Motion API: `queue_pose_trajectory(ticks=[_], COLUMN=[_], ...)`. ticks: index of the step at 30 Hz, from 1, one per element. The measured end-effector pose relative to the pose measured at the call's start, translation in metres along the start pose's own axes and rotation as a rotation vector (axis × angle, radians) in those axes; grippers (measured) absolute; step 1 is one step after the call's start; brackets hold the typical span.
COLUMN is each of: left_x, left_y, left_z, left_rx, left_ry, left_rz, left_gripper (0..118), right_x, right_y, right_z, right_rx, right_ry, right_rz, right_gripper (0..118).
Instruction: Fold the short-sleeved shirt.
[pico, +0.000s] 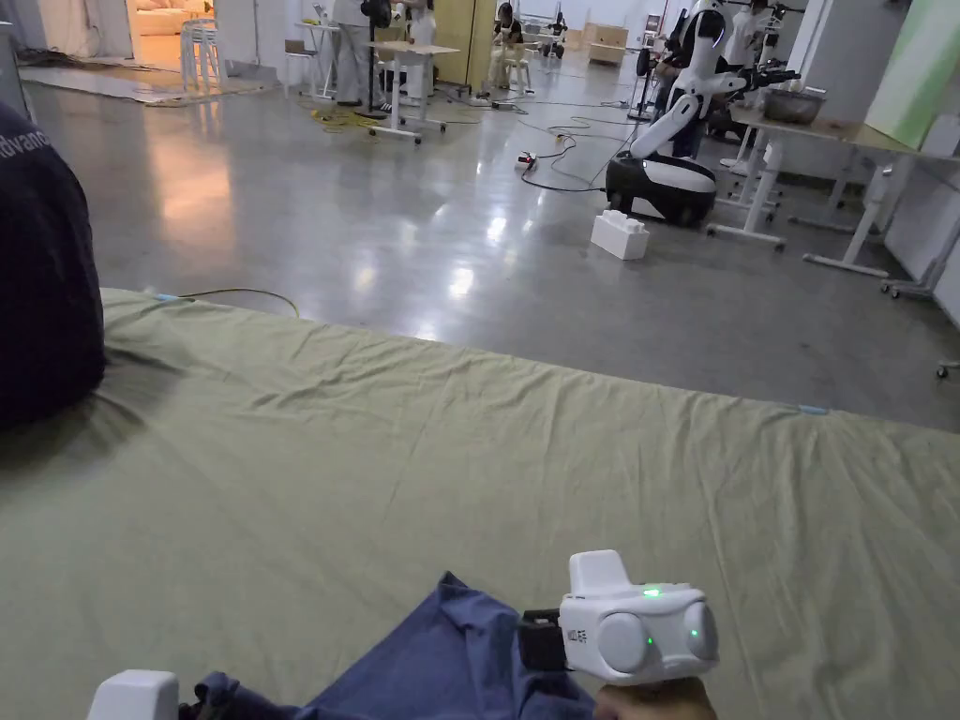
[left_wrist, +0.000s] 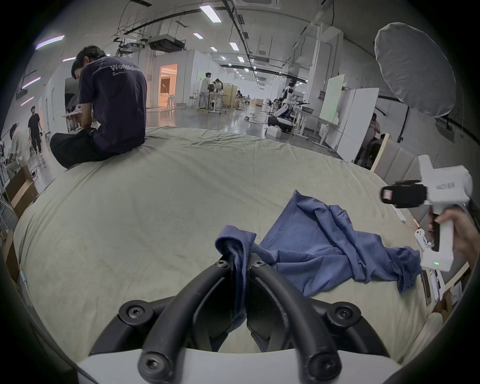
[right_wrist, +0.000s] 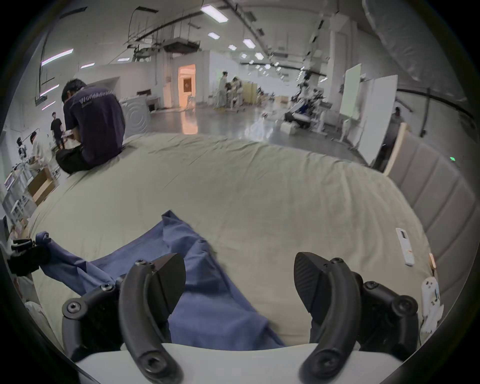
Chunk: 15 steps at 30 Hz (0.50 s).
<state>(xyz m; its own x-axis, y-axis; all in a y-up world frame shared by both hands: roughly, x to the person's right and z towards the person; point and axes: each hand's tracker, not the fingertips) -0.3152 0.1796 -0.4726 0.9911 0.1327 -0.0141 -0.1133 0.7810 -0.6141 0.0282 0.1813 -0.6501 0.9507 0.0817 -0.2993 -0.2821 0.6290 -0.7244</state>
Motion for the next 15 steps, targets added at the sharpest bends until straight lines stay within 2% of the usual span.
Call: queue_pose_trajectory(ticks=[5, 8, 9, 11, 13, 15], left_x=[-0.003, -0.003, -0.003, -0.003, -0.004, -0.003], left_y=[-0.004, -0.006, -0.007, -0.008, -0.008, -0.008], left_z=[-0.002, -0.002, -0.002, -0.002, -0.001, 0.000], left_rx=[-0.015, -0.023, -0.024, -0.025, -0.025, -0.022], left_ry=[0.008, 0.014, 0.014, 0.017, 0.015, 0.017], left_rz=[0.016, 0.015, 0.015, 0.015, 0.013, 0.015], left_gripper=[8, 9, 9, 9, 8, 8], right_x=[-0.013, -0.020, -0.021, -0.020, -0.018, -0.014], right_y=[-0.005, -0.011, -0.013, -0.018, -0.021, -0.021], right_z=[-0.040, -0.055, -0.057, -0.055, -0.044, -0.032], right_rx=[-0.120, -0.154, -0.166, -0.161, -0.123, -0.077], right_ry=[0.038, 0.052, 0.044, 0.041, 0.033, 0.022], right_rz=[-0.026, -0.009, 0.001, 0.005, -0.019, -0.035], right_gripper=[89, 79, 73, 54, 49, 19])
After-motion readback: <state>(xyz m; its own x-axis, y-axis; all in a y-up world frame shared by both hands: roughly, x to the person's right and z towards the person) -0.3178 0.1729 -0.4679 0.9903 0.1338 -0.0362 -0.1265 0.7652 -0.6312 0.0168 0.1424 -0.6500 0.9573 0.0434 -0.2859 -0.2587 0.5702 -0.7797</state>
